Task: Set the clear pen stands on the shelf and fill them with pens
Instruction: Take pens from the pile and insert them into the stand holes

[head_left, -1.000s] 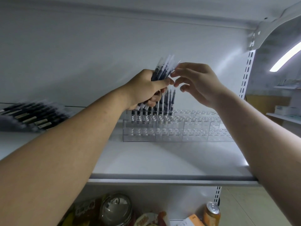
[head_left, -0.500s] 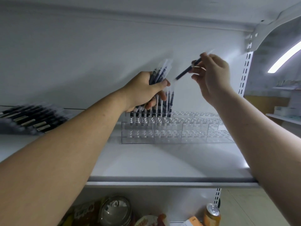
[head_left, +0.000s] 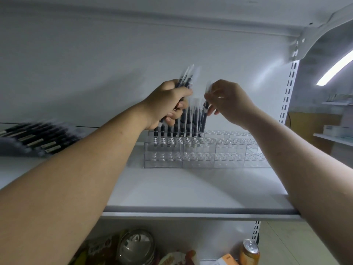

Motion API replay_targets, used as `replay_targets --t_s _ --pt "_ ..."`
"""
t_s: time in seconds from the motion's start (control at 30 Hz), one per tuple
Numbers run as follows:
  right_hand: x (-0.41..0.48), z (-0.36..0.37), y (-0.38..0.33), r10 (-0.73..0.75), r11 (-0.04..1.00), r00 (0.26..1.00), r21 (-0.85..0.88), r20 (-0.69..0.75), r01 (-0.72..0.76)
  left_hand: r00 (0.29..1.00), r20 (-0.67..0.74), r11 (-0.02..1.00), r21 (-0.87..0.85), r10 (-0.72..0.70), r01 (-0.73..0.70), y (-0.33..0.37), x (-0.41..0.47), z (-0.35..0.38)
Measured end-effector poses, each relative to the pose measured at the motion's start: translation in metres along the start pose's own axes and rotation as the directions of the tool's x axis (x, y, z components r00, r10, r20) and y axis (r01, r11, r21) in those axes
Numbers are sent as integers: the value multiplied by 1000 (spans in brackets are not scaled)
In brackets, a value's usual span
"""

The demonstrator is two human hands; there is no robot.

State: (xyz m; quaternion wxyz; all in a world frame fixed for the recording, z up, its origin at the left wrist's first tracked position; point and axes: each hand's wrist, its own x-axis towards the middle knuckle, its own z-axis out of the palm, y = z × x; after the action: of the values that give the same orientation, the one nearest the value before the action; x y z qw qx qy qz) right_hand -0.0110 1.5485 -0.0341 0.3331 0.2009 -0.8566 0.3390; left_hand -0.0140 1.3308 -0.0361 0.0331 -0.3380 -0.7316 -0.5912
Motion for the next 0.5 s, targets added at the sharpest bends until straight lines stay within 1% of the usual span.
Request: replay_targets --t_s 0.13,0.33,0.5 --pt "-7 2 -3 -2 998 989 -57 148 10 999 -13 999 -4 52 -52 -1 0 3" --pt "-9 -3 -8 -36 996 983 -78 179 51 991 -59 991 72 120 -116 -1 0 6" --pt "-7 0 -6 8 998 984 -70 176 4 993 -27 983 147 117 -112 -3 0 9"
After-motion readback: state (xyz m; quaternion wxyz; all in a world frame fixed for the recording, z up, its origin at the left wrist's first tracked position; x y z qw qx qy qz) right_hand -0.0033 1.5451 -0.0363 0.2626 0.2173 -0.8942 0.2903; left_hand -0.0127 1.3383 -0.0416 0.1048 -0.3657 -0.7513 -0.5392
